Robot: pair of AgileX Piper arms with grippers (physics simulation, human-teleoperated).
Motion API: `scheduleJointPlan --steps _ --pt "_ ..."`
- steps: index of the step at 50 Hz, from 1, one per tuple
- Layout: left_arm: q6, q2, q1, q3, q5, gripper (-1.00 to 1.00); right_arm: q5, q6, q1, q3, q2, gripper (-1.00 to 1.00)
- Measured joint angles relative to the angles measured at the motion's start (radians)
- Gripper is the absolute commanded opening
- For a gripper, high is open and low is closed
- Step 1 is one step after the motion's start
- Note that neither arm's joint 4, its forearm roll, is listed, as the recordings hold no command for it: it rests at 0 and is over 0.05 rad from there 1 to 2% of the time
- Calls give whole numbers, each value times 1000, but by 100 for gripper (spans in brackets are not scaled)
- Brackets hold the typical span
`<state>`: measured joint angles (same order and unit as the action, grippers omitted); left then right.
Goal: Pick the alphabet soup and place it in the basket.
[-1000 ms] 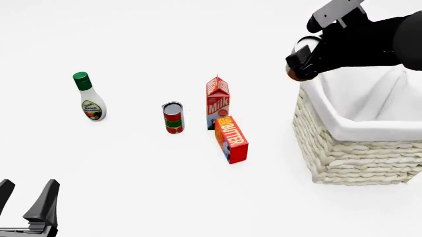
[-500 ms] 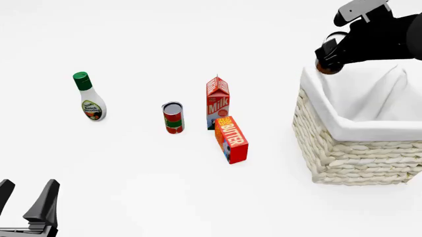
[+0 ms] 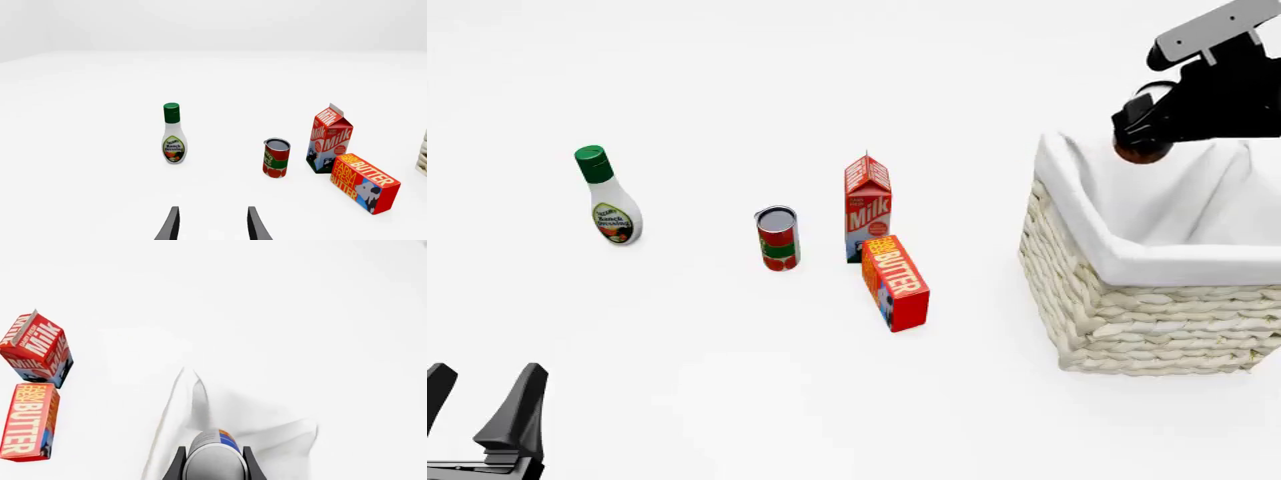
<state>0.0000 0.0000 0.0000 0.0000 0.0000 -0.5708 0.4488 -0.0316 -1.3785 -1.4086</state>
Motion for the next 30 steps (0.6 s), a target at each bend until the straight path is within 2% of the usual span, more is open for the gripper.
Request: scheduleJointPlan --steps 30 --pt "0 0 0 0 0 100 94 19 -91 79 -55 -100"
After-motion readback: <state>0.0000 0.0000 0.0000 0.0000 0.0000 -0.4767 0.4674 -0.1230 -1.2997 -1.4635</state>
